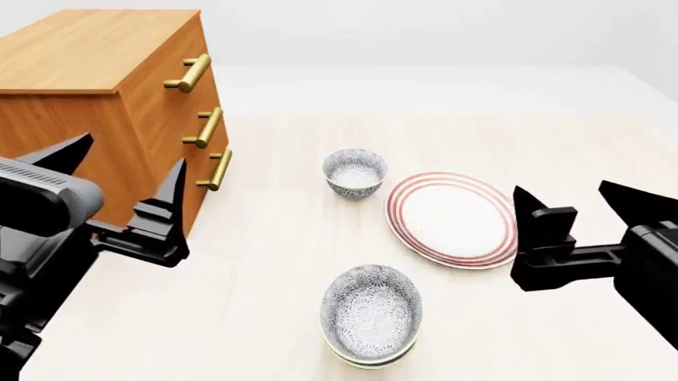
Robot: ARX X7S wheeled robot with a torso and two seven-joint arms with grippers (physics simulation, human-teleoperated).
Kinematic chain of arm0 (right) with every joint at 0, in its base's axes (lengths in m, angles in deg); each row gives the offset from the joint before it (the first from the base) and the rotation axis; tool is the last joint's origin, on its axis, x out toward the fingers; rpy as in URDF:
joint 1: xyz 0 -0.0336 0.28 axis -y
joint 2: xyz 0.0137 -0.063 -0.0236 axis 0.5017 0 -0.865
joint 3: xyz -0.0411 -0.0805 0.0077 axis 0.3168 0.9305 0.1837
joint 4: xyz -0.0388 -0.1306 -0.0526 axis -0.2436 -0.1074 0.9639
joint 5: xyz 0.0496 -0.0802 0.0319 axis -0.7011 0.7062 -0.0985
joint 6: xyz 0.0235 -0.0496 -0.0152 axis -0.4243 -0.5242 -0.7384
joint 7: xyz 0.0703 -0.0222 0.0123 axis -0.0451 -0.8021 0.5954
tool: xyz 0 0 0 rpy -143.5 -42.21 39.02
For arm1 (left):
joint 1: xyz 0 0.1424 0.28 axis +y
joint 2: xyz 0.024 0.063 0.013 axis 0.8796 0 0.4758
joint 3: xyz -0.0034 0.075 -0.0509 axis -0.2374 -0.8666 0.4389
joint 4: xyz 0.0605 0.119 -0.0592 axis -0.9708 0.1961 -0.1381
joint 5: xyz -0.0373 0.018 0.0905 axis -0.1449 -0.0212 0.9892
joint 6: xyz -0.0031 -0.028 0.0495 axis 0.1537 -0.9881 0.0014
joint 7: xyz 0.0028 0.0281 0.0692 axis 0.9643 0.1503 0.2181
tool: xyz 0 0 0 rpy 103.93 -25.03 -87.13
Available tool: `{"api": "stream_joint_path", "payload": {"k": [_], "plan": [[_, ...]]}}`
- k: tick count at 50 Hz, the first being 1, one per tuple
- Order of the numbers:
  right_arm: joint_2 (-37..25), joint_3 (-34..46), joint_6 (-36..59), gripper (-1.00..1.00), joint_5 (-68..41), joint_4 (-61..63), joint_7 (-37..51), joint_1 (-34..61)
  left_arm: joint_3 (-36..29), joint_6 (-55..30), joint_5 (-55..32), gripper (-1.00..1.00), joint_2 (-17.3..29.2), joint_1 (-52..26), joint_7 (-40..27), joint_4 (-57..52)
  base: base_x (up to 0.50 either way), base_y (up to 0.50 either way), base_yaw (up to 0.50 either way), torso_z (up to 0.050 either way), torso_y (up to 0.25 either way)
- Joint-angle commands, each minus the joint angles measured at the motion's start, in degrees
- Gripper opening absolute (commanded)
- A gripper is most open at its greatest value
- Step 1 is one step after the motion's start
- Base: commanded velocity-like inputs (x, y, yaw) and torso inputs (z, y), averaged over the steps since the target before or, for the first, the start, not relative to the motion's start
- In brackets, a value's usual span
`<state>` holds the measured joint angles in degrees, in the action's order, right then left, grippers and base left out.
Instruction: Stack the bowl in the middle on the bowl at the back.
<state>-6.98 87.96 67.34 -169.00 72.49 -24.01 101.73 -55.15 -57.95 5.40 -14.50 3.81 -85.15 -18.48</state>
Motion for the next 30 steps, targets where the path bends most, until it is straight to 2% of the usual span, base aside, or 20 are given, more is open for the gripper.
{"api": "stream_joint_path", "payload": {"k": [1,10,22,30], "plan": [[-3.09,-2.23,-1.65,1.0,0.59,0.82,-0.48,-2.2,0.91,-0.12,-0.4,1.0,1.31,-0.74,-0.15,0.86,0.0,0.0,0.0,0.0,0.0],[-5.3,-4.03,-4.2,1.0,2.52,1.04,-1.55,-6.25,1.13,0.31,-0.27,1.0,1.73,-0.35,0.67,1.35,0.0,0.0,0.0,0.0,0.0],[-5.74,-3.59,-0.27,1.0,3.59,1.0,-2.02,-4.44,0.84,-0.71,-1.54,1.0,3.32,-1.14,0.99,1.88,0.0,0.0,0.0,0.0,0.0],[-8.52,-5.34,-3.14,1.0,5.73,1.54,-2.91,-8.39,1.53,-1.1,-2.29,1.0,4.19,-1.47,0.66,2.79,0.0,0.0,0.0,0.0,0.0]]}}
